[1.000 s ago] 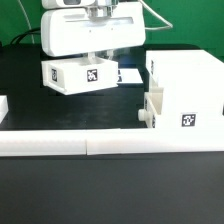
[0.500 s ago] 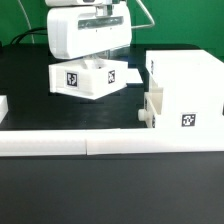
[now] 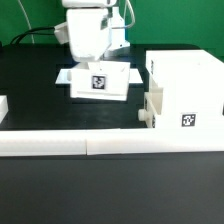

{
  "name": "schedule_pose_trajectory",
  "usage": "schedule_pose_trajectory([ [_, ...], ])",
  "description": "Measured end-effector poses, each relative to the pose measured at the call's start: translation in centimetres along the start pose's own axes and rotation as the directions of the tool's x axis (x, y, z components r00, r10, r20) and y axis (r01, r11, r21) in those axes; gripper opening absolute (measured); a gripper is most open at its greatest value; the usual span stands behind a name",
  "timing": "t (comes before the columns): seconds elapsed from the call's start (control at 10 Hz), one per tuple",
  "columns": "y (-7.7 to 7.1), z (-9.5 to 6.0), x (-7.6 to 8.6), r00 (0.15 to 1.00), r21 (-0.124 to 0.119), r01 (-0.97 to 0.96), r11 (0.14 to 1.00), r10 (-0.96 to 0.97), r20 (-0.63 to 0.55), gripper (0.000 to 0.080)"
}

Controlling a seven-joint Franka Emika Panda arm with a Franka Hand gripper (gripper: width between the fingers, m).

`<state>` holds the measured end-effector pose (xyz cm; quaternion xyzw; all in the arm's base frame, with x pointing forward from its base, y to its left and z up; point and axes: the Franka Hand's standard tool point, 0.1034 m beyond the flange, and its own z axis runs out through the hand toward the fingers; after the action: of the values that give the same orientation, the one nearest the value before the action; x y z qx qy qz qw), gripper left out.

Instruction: Assemble drawer

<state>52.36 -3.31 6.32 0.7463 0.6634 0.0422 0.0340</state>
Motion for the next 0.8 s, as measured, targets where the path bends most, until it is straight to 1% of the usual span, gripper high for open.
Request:
schedule_pose_trajectory([
  [0.1, 0.55, 0.08, 0.32, 0.997, 0.003, 0.074, 0.997, -0.074, 0.009, 0.0042],
  [0.2, 0.72, 0.02, 0.41, 0.998, 0.008, 0.067, 0.998, -0.067, 0.009, 0.0042],
  [0.4, 0.55, 0.11, 0.30, 0.998, 0.011, 0.066, 0.998, -0.066, 0.010, 0.0042],
  [0.5, 0.40, 0.25, 0.24, 0.998, 0.028, 0.065, 0.997, -0.066, 0.012, 0.0042],
  [0.6, 0.51, 0.52, 0.18, 0.998, 0.065, 0.065, 0.996, -0.066, 0.016, 0.0042],
  [0.7, 1.13, 0.59, 0.44, 0.998, 0.061, 0.068, 0.996, -0.069, 0.014, 0.0042],
  [0.8, 1.15, 0.60, 0.51, 0.997, 0.066, 0.069, 0.995, -0.071, 0.014, 0.0042],
])
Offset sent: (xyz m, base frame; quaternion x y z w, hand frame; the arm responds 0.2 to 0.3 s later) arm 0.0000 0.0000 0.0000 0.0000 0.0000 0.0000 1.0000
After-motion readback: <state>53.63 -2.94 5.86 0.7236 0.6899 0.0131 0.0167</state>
